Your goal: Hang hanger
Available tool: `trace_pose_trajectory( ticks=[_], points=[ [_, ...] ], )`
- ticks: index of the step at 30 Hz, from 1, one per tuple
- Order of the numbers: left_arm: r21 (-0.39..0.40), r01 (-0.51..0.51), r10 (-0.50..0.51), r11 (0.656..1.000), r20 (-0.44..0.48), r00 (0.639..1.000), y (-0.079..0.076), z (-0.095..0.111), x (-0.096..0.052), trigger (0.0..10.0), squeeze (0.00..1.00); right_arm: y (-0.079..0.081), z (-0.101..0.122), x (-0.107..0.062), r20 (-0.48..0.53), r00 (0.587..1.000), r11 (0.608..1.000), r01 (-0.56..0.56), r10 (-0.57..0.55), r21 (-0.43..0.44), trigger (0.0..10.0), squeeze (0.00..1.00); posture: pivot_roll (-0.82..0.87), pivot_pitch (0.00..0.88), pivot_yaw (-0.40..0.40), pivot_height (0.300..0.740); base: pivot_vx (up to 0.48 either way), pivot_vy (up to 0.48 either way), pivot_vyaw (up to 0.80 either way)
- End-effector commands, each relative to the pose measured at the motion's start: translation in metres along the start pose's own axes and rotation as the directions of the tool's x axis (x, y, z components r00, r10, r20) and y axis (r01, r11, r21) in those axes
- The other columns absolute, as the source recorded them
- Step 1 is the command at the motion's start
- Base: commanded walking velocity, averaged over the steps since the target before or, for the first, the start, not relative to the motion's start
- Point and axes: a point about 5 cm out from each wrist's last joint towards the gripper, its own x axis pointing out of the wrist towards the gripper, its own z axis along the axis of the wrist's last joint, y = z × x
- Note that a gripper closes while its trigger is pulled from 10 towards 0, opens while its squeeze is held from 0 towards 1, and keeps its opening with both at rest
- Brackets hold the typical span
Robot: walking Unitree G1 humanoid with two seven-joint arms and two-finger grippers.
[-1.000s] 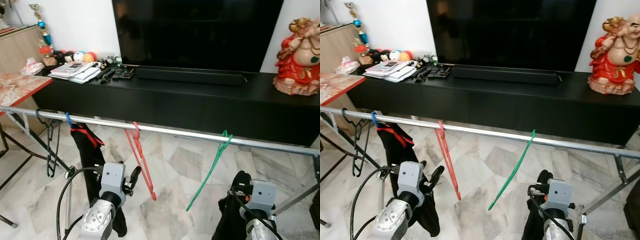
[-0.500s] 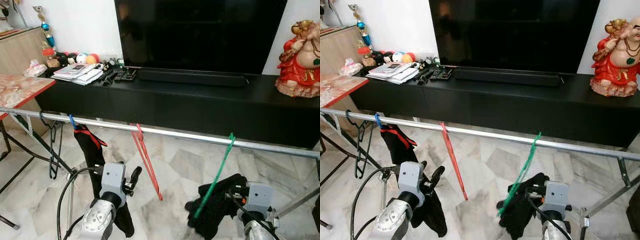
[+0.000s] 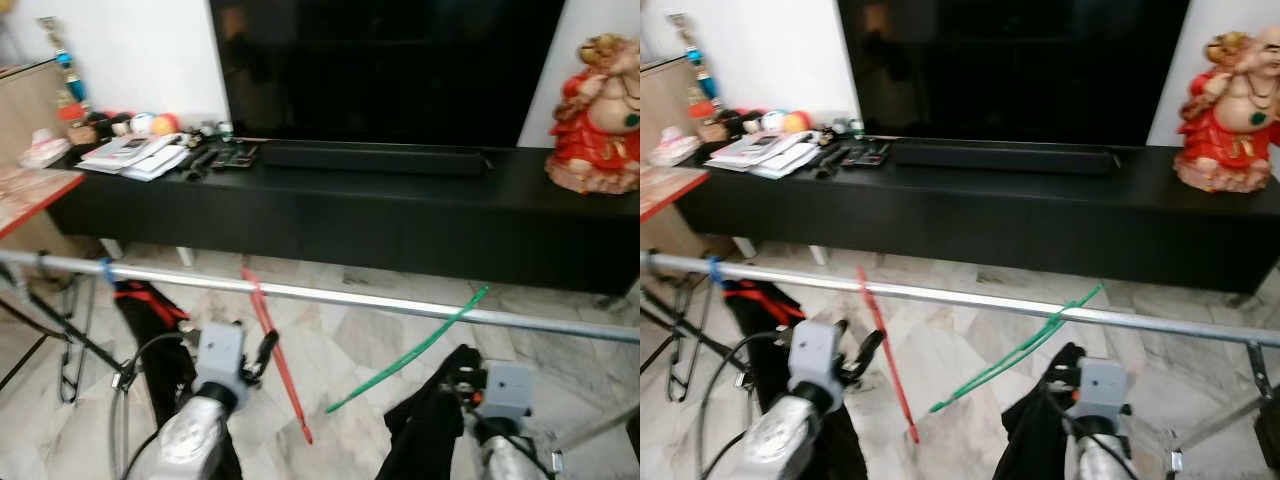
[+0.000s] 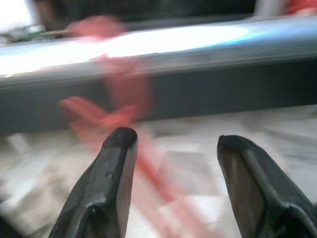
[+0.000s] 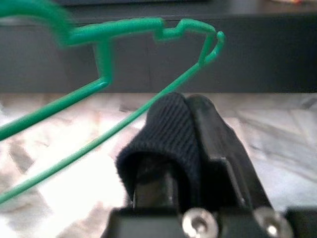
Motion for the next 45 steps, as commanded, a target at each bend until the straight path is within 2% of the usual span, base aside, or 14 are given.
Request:
trace_pose_trajectory(
  ticks=[1,5,8,10,12,13,14,17,22,24,30,36,41,45],
  points=[
    [0.023,-0.032,0.032,0.999,0.001,0.999,0.013,0.0,-0.006,10.0,0.0,0.016,0.011,0.006,0.048,0.998,0.999,-0.041,0.04,0.017,10.0,0.0,0.02,0.021,0.024,0.74,0.0,0.0,0.0],
    [0.014,-0.022,0.022,1.0,-0.005,1.0,0.012,-0.001,-0.006,10.0,0.0,0.016,0.011,0.006,0.048,0.998,0.999,-0.044,0.044,0.015,10.0,0.0,0.02,0.018,0.026,0.74,0.0,0.0,0.0],
    [0.005,-0.004,0.004,1.0,-0.059,0.998,0.009,-0.006,-0.006,10.0,0.0,0.017,0.01,0.005,0.046,0.998,0.999,-0.046,0.046,0.013,10.0,0.0,0.02,0.014,0.028,0.74,0.0,0.0,0.0],
    [0.004,0.017,-0.016,1.0,-0.113,0.994,0.008,-0.012,-0.005,10.0,0.0,0.017,0.01,0.006,0.045,0.998,0.999,-0.049,0.048,0.012,10.0,0.0,0.02,0.014,0.025,0.74,0.0,0.0,0.0],
    [-0.005,0.047,-0.047,0.999,-0.214,0.976,0.005,-0.022,-0.002,10.0,0.0,0.019,0.01,0.006,0.046,0.998,0.999,-0.053,0.053,0.01,10.0,0.0,0.02,0.019,0.025,0.74,0.0,0.0,0.0],
    [-0.005,0.047,-0.047,0.999,-0.214,0.976,0.005,-0.022,-0.002,10.0,0.0,0.019,0.01,0.006,0.046,0.998,0.999,-0.053,0.053,0.01,10.0,0.0,0.02,0.019,0.025,0.74,0.0,0.0,0.0],
    [0.011,0.074,-0.068,0.997,-0.282,0.957,0.002,-0.028,0.0,10.0,0.0,0.02,0.01,0.007,0.047,0.997,0.998,-0.058,0.057,0.006,10.0,0.0,0.02,0.026,0.025,0.74,0.0,0.0,0.0],
    [0.007,0.062,-0.057,0.998,-0.299,0.952,0.001,-0.027,0.005,10.0,0.0,0.019,0.01,0.007,0.047,0.997,0.998,-0.057,0.056,0.004,10.0,0.0,0.02,0.029,0.024,0.74,0.0,0.0,0.0],
    [0.037,-0.019,0.03,0.999,-0.319,0.947,0.006,-0.014,0.032,10.0,0.0,0.018,0.009,0.007,0.042,0.998,0.999,-0.053,0.053,0.0,10.0,0.0,0.02,0.032,0.013,0.74,0.0,0.0,0.0],
    [0.036,-0.034,0.045,0.999,-0.351,0.935,0.006,-0.016,0.039,10.0,0.0,0.019,0.01,0.007,0.044,0.997,0.998,-0.056,0.056,0.002,10.0,0.0,0.02,0.033,0.009,0.74,0.0,0.0,0.0],
    [-0.011,-0.165,0.147,0.986,-0.4,0.905,0.011,-0.017,0.061,10.0,0.0,0.021,0.012,0.01,0.052,0.997,0.998,-0.065,0.065,-0.003,10.0,0.0,0.01,0.035,0.009,0.74,0.0,0.0,0.0],
    [0.029,-0.283,0.27,0.959,-0.413,0.87,0.021,-0.018,0.067,10.0,0.0,0.019,0.012,0.01,0.053,0.997,0.998,-0.062,0.062,-0.006,10.0,0.0,0.0,0.035,0.007,0.74,0.0,0.0,0.0],
    [0.004,-0.322,0.296,0.947,-0.405,0.865,0.023,-0.019,0.068,10.0,0.0,0.02,0.013,0.011,0.053,0.996,0.998,-0.069,0.069,-0.009,10.0,0.0,0.0,0.034,0.002,0.74,0.0,0.0,0.0],
    [-0.013,-0.326,0.3,0.945,-0.362,0.883,0.025,-0.009,0.07,10.0,0.0,0.02,0.013,0.011,0.052,0.996,0.997,-0.073,0.074,-0.013,10.0,0.0,0.01,0.033,0.0,0.74,0.0,0.0,0.0]
  ],
)
